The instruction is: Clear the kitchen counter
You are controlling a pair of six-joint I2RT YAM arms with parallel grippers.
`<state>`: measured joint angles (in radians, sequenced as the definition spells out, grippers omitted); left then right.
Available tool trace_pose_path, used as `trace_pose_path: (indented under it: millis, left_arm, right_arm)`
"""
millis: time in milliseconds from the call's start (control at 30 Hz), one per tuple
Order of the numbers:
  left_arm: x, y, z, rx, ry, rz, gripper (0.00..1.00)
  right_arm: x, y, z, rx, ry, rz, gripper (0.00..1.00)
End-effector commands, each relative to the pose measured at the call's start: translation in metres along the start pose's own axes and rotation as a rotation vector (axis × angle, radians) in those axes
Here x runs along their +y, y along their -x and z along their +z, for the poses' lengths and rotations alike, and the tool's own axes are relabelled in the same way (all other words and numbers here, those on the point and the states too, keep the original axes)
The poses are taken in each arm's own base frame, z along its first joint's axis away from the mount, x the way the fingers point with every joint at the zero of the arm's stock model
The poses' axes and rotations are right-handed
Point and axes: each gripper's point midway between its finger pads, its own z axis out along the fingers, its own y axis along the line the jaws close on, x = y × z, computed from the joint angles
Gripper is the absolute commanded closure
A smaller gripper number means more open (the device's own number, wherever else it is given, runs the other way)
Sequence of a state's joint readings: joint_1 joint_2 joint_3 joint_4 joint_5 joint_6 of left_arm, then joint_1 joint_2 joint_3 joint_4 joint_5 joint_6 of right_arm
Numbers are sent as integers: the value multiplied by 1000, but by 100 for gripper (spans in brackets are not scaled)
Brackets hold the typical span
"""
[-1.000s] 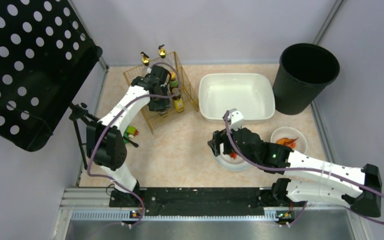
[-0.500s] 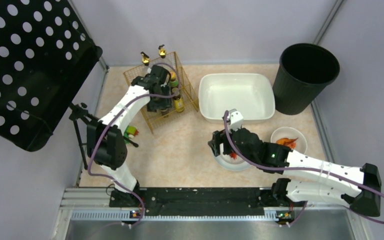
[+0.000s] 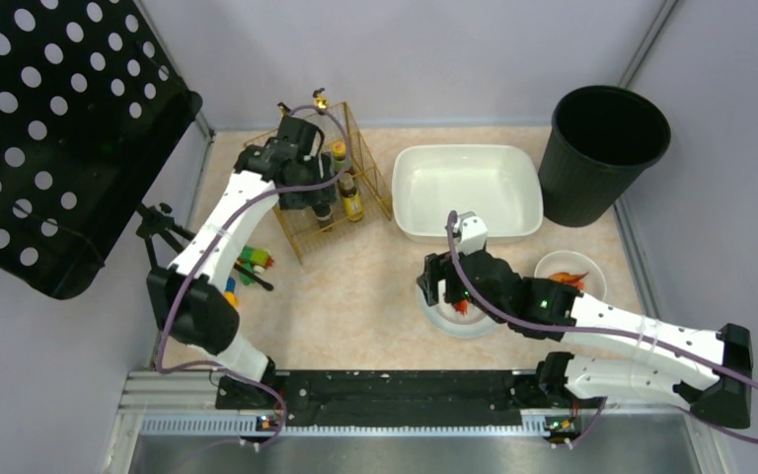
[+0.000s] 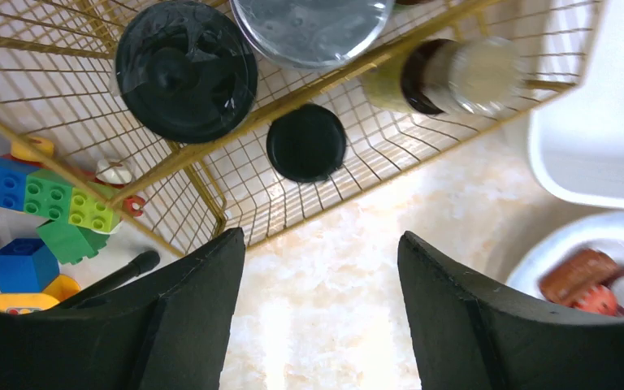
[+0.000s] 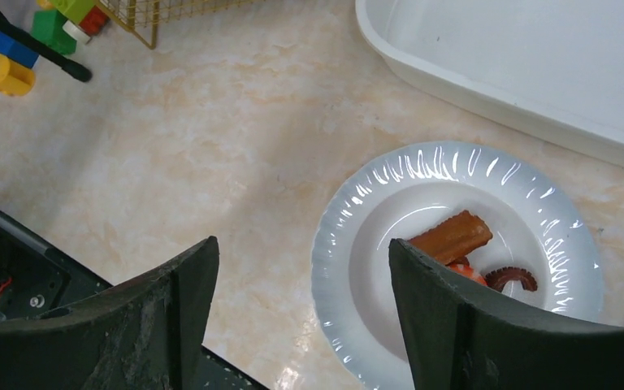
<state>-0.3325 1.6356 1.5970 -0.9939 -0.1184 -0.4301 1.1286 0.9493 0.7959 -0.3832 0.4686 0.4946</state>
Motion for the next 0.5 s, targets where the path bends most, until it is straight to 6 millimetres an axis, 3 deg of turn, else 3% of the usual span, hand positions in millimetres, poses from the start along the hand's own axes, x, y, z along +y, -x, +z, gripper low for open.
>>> trace_pose_path:
  millis: [0, 167, 300, 467]
  left_arm:
    - [-12, 15, -64, -145, -154, 28, 26]
    - [-28, -2, -97, -201, -338, 54, 25]
    - [-31, -28, -112, -212, -435, 71, 25]
    - [-27, -58, -107, -210, -483, 79, 24]
  right_arm:
    - [-16, 14, -14, -6, -64, 107, 24]
    - [-55, 4, -28, 78, -180, 155, 24]
    - [-70, -17, -41, 130, -235, 236, 24]
    - [-79, -37, -53, 193, -296, 308, 25]
